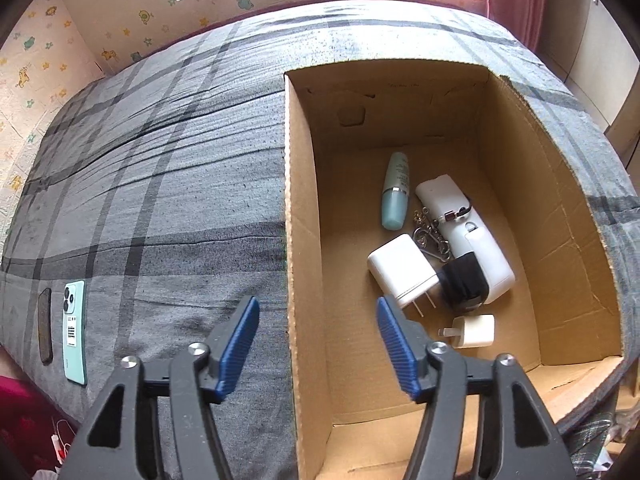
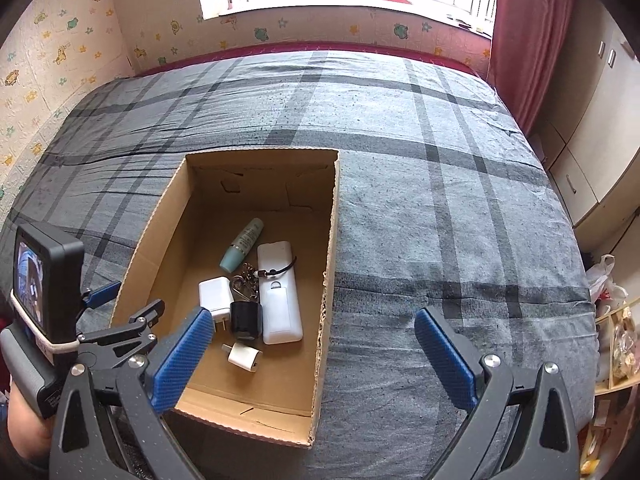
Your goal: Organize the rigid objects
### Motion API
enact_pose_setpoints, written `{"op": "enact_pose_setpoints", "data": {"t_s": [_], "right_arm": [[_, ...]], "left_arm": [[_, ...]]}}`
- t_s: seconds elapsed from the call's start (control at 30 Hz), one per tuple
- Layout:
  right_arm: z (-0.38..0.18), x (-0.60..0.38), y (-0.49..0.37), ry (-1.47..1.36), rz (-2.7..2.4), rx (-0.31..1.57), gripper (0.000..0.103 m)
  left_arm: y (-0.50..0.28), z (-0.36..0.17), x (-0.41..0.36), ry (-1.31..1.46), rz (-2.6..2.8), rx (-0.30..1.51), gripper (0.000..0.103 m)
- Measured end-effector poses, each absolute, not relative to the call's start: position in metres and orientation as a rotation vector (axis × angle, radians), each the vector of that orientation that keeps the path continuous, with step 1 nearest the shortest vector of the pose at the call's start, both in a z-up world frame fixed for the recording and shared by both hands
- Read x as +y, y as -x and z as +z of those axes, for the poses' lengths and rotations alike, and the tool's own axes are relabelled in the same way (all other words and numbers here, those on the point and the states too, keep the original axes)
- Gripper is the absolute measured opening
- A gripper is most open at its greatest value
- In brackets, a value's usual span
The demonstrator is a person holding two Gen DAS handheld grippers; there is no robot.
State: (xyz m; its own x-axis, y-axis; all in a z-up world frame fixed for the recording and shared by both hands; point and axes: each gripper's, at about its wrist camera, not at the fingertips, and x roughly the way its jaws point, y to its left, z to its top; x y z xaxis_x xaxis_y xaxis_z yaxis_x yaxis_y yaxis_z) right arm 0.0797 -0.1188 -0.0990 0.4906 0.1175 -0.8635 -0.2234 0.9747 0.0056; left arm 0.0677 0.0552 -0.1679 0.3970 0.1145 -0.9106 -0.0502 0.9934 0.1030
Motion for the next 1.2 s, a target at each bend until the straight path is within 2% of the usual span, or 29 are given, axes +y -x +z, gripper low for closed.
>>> {"op": "enact_pose_setpoints", "data": {"t_s": [0.07, 0.13, 0.3, 0.83, 1.2], "right_arm": [[-0.097, -0.120, -0.077, 0.108, 0.207, 1.032, 0.103], [-0.095, -0.121, -0.074, 0.106, 0.207, 1.025, 0.103], [-0.090, -0.121, -0.067, 0.118, 0.209, 1.026, 0.103], [-0.055, -0.132, -0.036, 0.115, 0.207, 0.971, 0.103], [-0.043, -0.136, -0.021, 0.115, 0.209, 0.950, 0.103]], "left_arm": [[-0.063, -0.158, 0.053, -0.051, 0.107, 1.141, 0.089], [-0.057, -0.148, 0.051, -0.034, 0.097, 1.118, 0.090], [-0.042, -0.126, 0.046, -0.006, 0.113, 1.066, 0.103], [-0.002, -0.070, 0.018, -0.016, 0.058, 1.010, 0.103], [0.015, -0.054, 0.006, -0.043, 0.064, 0.988, 0.103]]}}
